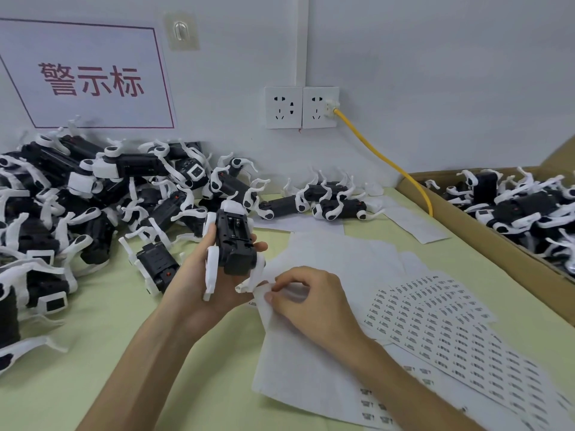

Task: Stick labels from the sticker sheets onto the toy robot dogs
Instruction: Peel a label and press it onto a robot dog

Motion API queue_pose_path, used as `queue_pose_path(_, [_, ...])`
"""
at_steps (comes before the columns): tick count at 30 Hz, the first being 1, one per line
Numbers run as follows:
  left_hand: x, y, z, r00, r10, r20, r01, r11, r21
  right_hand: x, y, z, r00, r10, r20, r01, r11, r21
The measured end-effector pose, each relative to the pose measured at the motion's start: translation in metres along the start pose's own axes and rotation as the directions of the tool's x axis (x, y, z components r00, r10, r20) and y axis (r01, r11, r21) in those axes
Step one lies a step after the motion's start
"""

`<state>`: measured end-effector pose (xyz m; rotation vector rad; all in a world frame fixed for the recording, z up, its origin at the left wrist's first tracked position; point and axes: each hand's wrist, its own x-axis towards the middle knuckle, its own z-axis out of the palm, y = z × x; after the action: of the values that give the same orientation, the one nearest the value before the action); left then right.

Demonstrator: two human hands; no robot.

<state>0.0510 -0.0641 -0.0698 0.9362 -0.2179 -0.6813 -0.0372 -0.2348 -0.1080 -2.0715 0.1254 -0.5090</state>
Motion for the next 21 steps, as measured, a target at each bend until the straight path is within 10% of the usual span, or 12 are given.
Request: queue_pose_path(21, [0.022, -0.001, 0.046, 0.983, 0.035, -0.180, 0.017, 0.960, 0.278, 0.000, -0.010, -0.003, 0.997, 0.073, 0.032, -0.073, 0.997, 0.004])
